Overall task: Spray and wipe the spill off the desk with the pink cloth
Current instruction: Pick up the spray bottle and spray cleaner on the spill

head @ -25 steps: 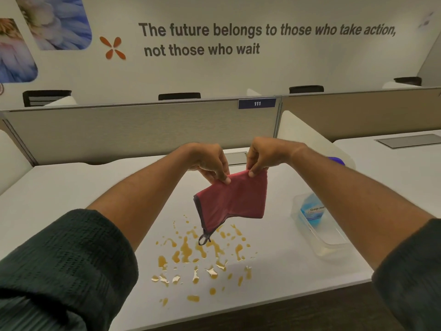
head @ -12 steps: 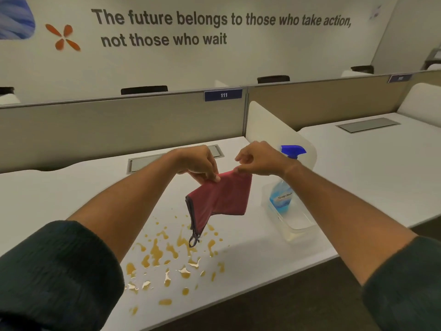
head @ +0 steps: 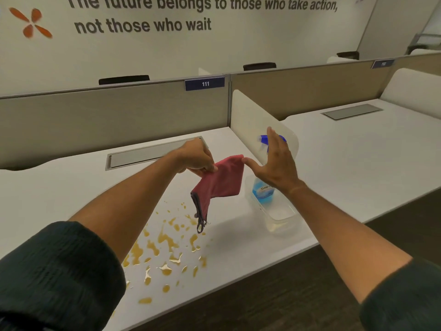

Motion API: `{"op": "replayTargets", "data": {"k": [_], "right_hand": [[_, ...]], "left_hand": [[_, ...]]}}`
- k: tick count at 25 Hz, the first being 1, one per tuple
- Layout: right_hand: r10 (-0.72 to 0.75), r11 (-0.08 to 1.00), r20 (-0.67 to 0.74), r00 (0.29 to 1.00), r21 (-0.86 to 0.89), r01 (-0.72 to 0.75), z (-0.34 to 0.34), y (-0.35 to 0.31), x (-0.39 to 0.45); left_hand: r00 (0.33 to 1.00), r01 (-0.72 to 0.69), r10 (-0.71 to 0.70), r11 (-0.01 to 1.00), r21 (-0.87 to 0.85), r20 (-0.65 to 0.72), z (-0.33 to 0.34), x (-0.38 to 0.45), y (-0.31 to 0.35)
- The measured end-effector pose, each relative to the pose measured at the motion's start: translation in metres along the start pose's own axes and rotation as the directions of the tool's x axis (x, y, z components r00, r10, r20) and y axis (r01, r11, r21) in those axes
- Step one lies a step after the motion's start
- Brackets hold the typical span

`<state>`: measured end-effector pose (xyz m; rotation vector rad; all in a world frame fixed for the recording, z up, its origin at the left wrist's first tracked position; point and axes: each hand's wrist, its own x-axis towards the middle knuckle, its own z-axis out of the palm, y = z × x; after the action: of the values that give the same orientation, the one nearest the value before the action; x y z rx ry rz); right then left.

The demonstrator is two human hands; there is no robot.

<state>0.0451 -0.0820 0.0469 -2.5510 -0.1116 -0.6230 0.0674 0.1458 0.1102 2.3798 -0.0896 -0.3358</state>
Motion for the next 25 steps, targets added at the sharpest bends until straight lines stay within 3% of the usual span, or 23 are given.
{"op": "replayTargets", "data": {"k": [4,8,12,15,18,25], "right_hand": [[0.122,0.990,-0.085,0.989,0.086,-0.115,-0.003,0.028,0.001],[0.227,0.970,-0.034,0.973,0.101,-0.222,-0.003,0.049,0.010],[0.325,0.893,0.088,0.941,0.299,-0.337,-0.002,0.068,0.027],[0.316,0.783,0.249,0.915,0.476,-0.400,-0.003,0.082,0.037],[0.271,0.708,0.372,0.888,0.548,-0.445,-0.002,0.096,0.047],[0.151,0.609,0.484,0.862,0.642,-0.466,0.017,0.100,0.072]], "left_hand": [[1.000,0.013,-0.013,1.000,0.005,-0.011,0.009,0.007,0.005],[0.999,0.032,-0.032,0.999,0.017,-0.020,0.016,0.015,0.008],[0.998,0.060,-0.060,0.998,0.026,-0.011,0.018,0.024,0.009],[0.997,0.082,-0.082,0.996,0.023,-0.004,0.017,0.032,0.007],[0.995,0.099,-0.099,0.995,0.005,0.007,0.015,0.040,0.005],[0.991,0.134,-0.134,0.991,-0.012,0.031,0.013,0.051,0.001]]}}
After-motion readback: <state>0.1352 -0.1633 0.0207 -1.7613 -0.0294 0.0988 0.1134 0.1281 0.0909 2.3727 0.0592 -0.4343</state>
